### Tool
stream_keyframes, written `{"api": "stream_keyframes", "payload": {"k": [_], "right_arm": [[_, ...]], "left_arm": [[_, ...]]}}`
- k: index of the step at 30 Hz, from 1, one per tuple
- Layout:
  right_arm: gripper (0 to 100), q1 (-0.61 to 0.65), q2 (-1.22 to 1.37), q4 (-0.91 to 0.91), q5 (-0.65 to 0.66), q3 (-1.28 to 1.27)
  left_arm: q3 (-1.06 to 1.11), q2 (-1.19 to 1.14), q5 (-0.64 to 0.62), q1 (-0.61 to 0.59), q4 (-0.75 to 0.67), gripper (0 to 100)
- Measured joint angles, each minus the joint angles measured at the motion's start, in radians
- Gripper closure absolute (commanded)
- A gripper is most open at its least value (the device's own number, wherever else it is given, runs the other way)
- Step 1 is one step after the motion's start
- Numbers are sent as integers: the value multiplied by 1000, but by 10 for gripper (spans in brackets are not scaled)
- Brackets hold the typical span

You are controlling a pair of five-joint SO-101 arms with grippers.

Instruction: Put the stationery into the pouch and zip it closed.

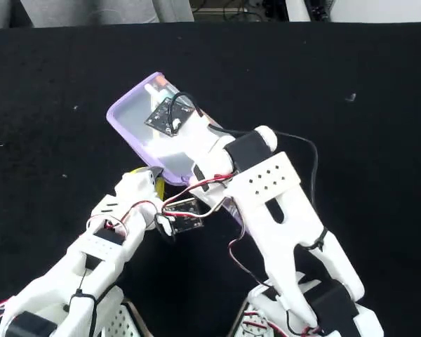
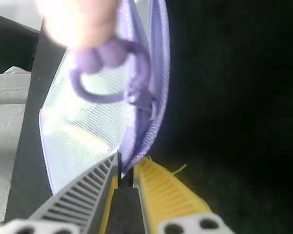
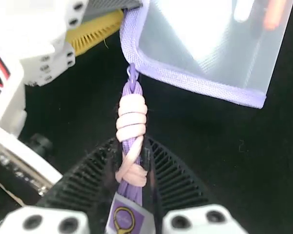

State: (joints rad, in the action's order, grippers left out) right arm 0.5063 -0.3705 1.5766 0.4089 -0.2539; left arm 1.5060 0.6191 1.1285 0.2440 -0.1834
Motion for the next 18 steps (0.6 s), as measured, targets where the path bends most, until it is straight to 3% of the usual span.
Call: {"api": "stream_keyframes", "payload": {"k": [10,18], "right_arm": [[988,-132,0,15,0,121],[988,-203,0,-32,0,160]], "left_arm": [[124,37,-164,-44,-353,973],[152,279,-311,-140,-327,973]]}}
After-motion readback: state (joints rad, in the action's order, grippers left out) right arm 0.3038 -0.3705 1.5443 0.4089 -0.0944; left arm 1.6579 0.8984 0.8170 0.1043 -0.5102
